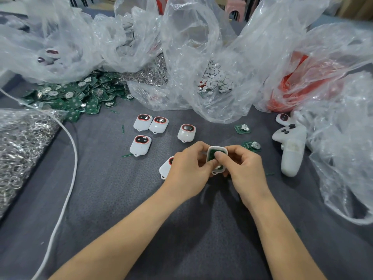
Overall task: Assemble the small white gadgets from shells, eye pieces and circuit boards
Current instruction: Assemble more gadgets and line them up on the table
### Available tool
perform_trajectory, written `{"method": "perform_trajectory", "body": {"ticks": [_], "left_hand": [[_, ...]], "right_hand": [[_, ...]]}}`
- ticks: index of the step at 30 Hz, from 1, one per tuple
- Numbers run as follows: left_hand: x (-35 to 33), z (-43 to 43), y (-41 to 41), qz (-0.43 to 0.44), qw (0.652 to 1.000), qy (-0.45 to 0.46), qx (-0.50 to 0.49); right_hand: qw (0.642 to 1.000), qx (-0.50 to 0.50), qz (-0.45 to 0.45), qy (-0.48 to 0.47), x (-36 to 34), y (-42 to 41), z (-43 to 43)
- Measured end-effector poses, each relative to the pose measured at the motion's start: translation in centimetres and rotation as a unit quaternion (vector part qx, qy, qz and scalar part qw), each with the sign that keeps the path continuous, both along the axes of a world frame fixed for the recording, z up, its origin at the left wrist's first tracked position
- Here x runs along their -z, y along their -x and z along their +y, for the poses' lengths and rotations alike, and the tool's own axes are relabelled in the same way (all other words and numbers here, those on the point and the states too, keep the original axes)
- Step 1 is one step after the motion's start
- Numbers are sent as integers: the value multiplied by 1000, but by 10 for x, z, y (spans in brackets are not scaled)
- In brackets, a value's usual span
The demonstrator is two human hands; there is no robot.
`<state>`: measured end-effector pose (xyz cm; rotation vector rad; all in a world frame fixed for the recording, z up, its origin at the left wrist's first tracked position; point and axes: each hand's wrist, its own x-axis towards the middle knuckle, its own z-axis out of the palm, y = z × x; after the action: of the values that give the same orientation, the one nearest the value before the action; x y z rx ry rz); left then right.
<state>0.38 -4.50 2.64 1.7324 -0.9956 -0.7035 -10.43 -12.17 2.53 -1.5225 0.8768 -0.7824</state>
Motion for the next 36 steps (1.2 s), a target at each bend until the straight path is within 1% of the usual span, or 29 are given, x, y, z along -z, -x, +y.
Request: {"method": "perform_trajectory", "body": {"ticks": [2, 8, 13, 21, 23, 25, 28, 32, 35, 36], "left_hand": [[1, 0, 1, -24, 1000, -2, -1], [1, 0, 2, -35, 999, 12, -1], [2, 2, 2, -59, 998, 19, -1], [-1, 6, 4, -95, 995, 36, 12], [-2, 6, 3, -96, 995, 37, 13], [-2, 6, 3, -91, 995, 35, 6], [0, 4, 4, -56, 998, 29, -10], [1, 3, 1, -37, 999, 22, -18], [0, 2, -4, 35, 999, 33, -9], [0, 2, -5, 43, 998, 33, -10]], "right_hand": [[1000, -12, 4, 0, 0, 0, 0], [1000, -13, -7, -3, 0, 1, 0], [1000, -11, 24, 17, -2, 0, 1], [999, -3, 45, -5, -2, -5, 2], [999, -3, 38, -14, -3, -5, 1], [999, -14, 26, -20, -4, -3, 0], [999, -38, 15, -35, -6, 4, -4], [1000, -21, 2, -23, -5, 1, -1], [999, -22, -10, -23, -5, -1, 0], [999, -24, -12, -22, -6, 0, 0]]}}
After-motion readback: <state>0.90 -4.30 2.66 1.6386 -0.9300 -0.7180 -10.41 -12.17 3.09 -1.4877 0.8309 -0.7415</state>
